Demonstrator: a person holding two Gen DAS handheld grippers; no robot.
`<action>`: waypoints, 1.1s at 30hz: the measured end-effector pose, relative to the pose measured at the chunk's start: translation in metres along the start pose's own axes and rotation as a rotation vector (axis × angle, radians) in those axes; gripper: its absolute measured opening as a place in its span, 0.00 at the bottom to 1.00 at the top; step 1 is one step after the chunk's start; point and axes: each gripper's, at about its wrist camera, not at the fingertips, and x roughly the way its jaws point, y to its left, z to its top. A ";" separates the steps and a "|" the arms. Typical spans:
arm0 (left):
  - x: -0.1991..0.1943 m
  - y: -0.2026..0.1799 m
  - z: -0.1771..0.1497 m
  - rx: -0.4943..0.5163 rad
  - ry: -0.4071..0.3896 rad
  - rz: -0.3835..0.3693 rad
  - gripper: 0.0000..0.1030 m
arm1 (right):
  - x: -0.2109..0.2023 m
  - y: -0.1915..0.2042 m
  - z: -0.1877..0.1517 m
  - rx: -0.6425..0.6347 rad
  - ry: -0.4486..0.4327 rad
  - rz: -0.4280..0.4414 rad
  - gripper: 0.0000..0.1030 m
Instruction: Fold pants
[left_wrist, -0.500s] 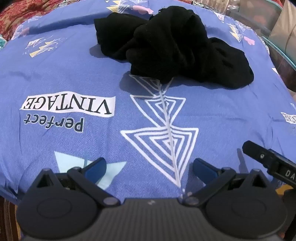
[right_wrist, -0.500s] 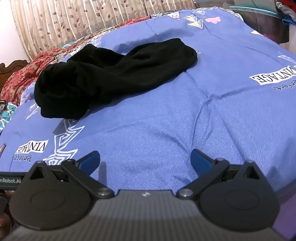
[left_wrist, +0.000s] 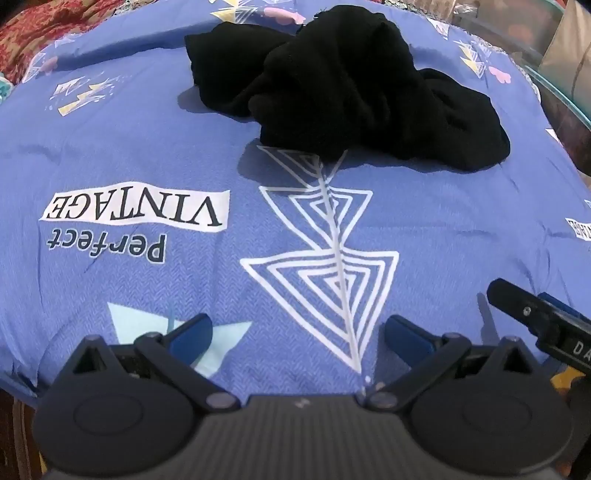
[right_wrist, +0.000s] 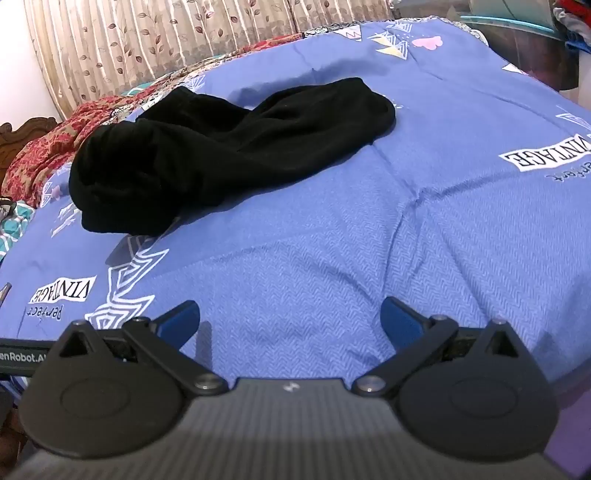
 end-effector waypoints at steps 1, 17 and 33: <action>0.000 0.000 -0.001 0.005 0.000 0.002 1.00 | 0.001 0.001 -0.001 0.000 -0.001 -0.001 1.00; 0.001 0.002 0.003 0.015 0.001 0.005 1.00 | 0.001 0.000 -0.001 -0.005 -0.007 -0.004 1.00; 0.002 0.003 0.005 0.030 -0.003 0.010 1.00 | 0.003 0.002 -0.002 -0.018 -0.006 -0.010 1.00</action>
